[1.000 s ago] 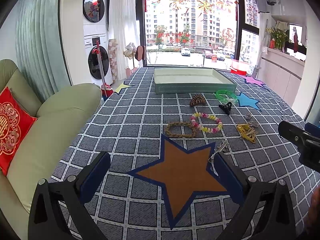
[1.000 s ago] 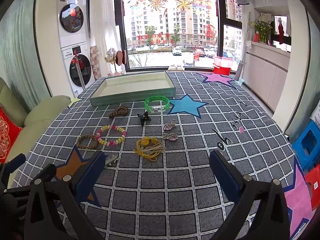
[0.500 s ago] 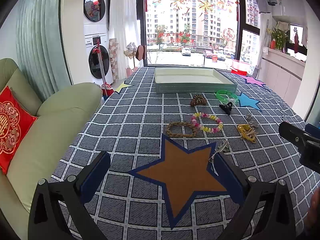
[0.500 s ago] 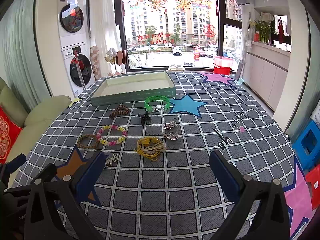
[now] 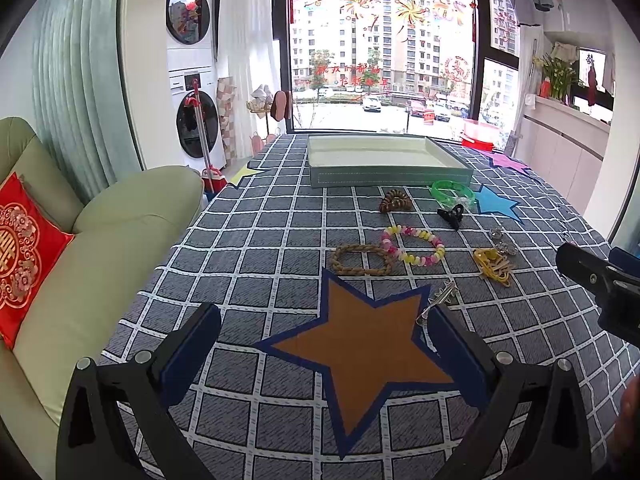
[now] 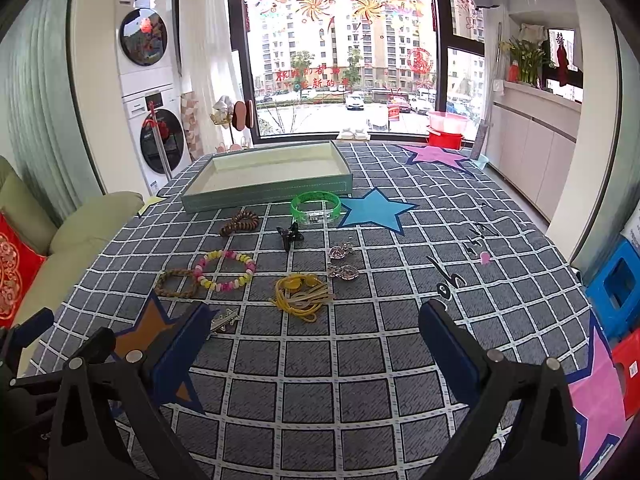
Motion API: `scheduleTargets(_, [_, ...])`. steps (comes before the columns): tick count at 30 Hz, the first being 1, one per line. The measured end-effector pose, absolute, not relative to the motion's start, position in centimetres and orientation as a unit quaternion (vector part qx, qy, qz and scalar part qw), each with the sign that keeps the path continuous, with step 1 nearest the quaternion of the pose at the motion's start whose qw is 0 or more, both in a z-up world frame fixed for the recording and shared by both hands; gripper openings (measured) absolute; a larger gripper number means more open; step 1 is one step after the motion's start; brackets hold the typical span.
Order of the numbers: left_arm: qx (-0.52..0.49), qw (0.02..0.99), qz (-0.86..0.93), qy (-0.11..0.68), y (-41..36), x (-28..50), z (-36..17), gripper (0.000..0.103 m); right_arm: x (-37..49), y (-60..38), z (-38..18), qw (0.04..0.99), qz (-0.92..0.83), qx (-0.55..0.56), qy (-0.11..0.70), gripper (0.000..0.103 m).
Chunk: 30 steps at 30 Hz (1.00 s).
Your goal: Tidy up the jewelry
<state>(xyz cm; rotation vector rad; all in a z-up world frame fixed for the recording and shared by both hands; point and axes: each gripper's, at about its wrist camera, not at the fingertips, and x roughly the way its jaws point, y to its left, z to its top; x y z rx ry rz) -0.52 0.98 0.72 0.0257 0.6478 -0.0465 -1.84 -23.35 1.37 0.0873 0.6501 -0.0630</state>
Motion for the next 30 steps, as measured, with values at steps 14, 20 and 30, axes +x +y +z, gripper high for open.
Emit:
scheduleTargets(14, [0.013, 0.948, -0.023, 0.319, 1.01, -0.52, 0.65, 0.103, -1.83, -23.37, 1.37, 0.946, -0.030, 0.044, 0.319, 0.103])
scheduleTargets(20, [0.012, 0.947, -0.023, 0.319, 0.93, -0.53, 0.63, 0.103, -1.82, -23.34, 1.36, 0.946, -0.030, 0.044, 0.320, 0.103])
scheduleTargets(30, [0.011, 0.945, -0.023, 0.325, 0.86, -0.37, 0.31, 0.103, -1.74, -23.14, 1.00, 0.944, -0.027, 0.045, 0.325, 0.103])
